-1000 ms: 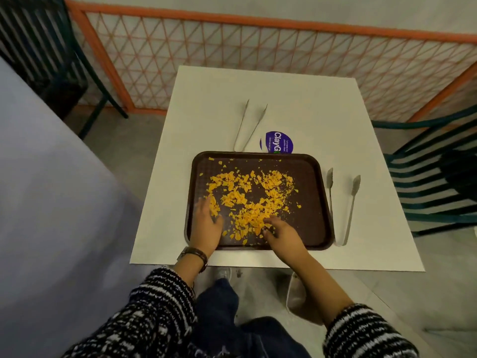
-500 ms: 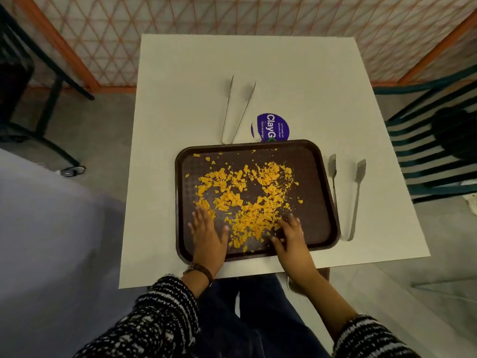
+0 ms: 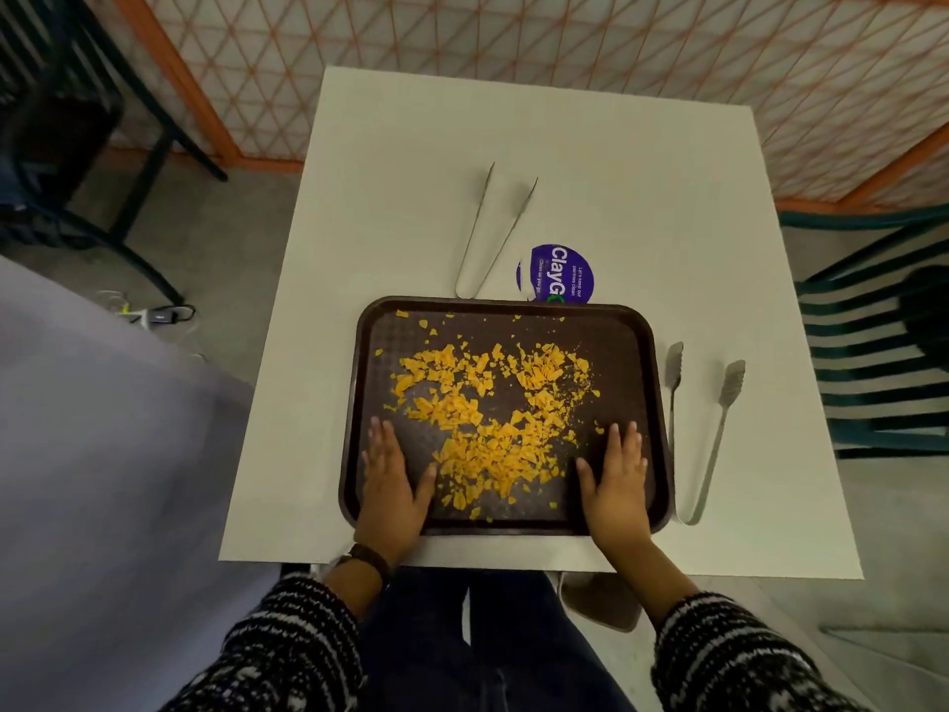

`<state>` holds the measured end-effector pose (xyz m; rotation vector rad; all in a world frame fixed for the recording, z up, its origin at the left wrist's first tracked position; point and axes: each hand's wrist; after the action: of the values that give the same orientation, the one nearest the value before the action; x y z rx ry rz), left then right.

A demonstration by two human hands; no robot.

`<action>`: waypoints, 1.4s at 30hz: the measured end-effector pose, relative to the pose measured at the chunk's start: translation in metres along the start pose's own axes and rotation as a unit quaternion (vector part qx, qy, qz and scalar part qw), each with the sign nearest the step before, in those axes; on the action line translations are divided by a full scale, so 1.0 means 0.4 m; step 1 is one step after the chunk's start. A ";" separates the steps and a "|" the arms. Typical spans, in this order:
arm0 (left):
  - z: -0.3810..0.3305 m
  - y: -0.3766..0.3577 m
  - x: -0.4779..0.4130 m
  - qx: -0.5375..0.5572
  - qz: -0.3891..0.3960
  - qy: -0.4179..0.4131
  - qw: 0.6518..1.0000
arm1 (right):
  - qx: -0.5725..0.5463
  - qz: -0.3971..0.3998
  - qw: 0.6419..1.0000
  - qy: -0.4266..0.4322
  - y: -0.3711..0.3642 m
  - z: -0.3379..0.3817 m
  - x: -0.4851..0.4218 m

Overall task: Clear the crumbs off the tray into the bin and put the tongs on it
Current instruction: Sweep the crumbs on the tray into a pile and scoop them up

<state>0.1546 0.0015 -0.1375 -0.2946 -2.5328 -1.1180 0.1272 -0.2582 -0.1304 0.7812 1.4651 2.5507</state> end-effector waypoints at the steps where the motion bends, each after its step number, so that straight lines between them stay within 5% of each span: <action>1: 0.013 0.001 0.002 -0.014 -0.005 -0.002 1.000 | -0.006 0.000 1.000 -0.012 -0.004 0.006 -0.011; 5: 0.030 -0.012 0.023 -0.037 0.009 0.001 0.999 | -0.016 0.009 1.000 -0.022 -0.045 0.043 -0.025; 13: 0.020 -0.034 0.006 -0.103 0.001 0.016 0.995 | -0.066 0.101 0.978 0.169 -0.062 0.090 0.012; 22: -0.066 -0.104 0.024 -0.063 0.125 -0.098 0.985 | -0.031 0.023 0.999 0.031 0.023 -0.038 -0.076; 27: -0.052 -0.043 -0.014 -0.005 0.031 -0.061 0.998 | 0.042 0.029 0.999 0.016 -0.010 -0.006 -0.096; 35: -0.016 0.019 -0.118 -0.038 -0.018 0.022 0.999 | -0.030 0.134 0.973 0.183 -0.065 0.108 -0.037; 42: -0.080 -0.055 -0.086 -0.031 0.035 -0.051 0.998 | -0.059 0.029 0.995 0.070 0.014 0.035 -0.099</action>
<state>0.1865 -0.0386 -0.1463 -0.4654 -2.5571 -1.1845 0.1690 -0.2632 -0.1350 0.6492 1.3293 2.7569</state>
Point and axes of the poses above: each hand's wrist, its own x-axis away from the middle knuckle, its own y-axis out of the back of the hand, z = x × y, and after that the axes turned 2 degrees about z, right-handed
